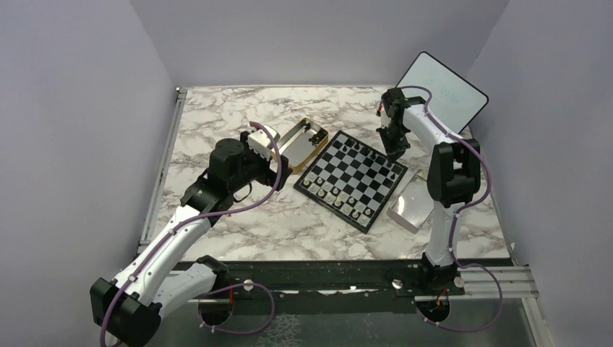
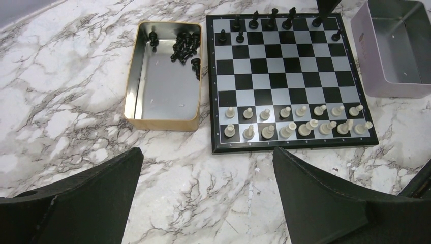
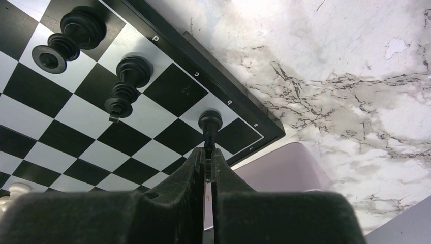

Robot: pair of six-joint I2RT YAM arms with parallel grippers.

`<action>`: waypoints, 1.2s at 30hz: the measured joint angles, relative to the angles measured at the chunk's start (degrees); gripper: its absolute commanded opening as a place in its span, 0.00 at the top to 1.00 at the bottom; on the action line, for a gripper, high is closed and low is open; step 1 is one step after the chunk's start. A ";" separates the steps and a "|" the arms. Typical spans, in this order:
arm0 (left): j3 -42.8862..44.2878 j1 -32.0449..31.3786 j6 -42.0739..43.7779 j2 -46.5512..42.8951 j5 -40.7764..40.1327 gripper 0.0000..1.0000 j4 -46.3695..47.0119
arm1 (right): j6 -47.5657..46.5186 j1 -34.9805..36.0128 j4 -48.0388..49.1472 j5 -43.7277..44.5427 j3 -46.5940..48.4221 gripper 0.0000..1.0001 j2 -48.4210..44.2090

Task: Set up the chess pieces on the board
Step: Place the chess piece on the chessboard.

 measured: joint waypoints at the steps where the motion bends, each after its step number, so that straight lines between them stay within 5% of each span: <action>1: 0.00 0.00 0.00 -0.02 0.00 0.01 0.00 | -0.02 -0.04 0.00 -0.11 0.00 0.86 0.00; 28: 0.00 0.00 -2.19 -0.02 -6.03 0.01 -1.97 | 1.97 -0.20 -0.02 -1.99 2.56 0.44 -0.07; 36: 0.20 0.02 -6.71 2.47 -13.55 0.01 -2.19 | 6.43 -0.20 6.56 -5.75 -7.02 0.33 -16.87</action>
